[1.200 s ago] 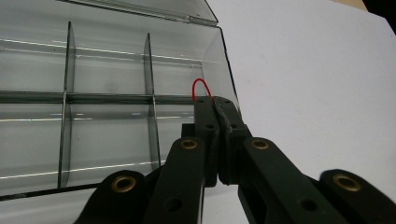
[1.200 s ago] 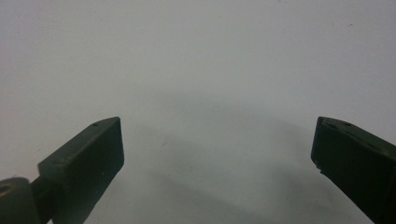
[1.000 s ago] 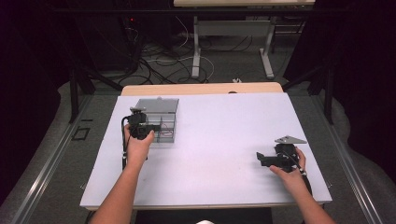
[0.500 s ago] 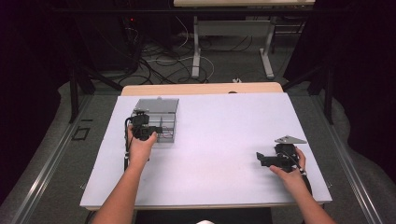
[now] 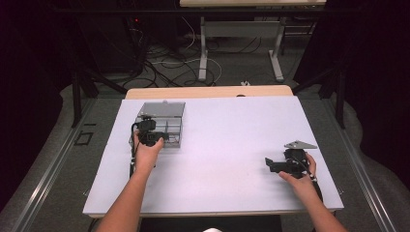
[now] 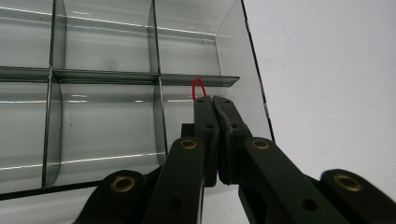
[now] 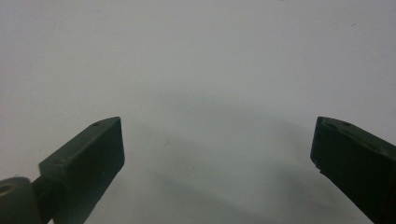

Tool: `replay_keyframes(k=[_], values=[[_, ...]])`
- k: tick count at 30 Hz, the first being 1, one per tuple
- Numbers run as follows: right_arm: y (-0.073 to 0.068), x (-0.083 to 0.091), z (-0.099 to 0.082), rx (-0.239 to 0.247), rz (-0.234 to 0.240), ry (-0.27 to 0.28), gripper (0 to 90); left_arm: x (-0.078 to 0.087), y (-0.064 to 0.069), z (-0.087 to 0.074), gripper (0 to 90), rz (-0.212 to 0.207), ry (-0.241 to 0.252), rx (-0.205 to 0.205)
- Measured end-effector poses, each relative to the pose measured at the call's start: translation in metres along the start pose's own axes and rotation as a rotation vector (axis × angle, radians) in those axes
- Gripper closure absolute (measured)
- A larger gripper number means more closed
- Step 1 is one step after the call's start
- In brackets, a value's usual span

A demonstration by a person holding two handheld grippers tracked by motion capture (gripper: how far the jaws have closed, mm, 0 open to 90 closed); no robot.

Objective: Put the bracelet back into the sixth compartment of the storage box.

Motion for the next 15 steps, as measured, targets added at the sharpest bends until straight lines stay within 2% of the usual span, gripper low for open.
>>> replay_keyframes(k=[3, 10, 12, 13, 15], values=[[0.0000, 0.0000, -0.0002, -0.003, -0.001, -0.002, 2.9, -0.0013, -0.0017, -0.0006, 89.4, 0.007, -0.006, -0.011], [0.0002, -0.0002, -0.0003, -0.001, -0.001, -0.002, 2.9, -0.0036, -0.0041, -0.0025, 87.6, 0.011, -0.018, 0.005], [0.0005, -0.0002, -0.0003, -0.001, -0.001, -0.002, 2.9, -0.0038, -0.0048, -0.0026, 85.7, 0.009, -0.012, 0.012], [0.0006, -0.0002, -0.0003, 0.000, -0.001, -0.002, 2.9, -0.0030, -0.0062, -0.0026, 84.8, 0.007, -0.016, 0.000], [0.0004, -0.0001, -0.0002, 0.000, -0.001, -0.001, 2.9, -0.0017, -0.0066, -0.0024, 83.0, 0.008, -0.009, 0.012]])
Point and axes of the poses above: each handheld gripper's, and its own axes: x roughly backward along the jaws, z roughly out of its top, y roughly to its right, the point moved 6 cm from there along -x, roughly forward along the jaws, and after that the axes turned 13 degrees about y, right-handed, at the moved point
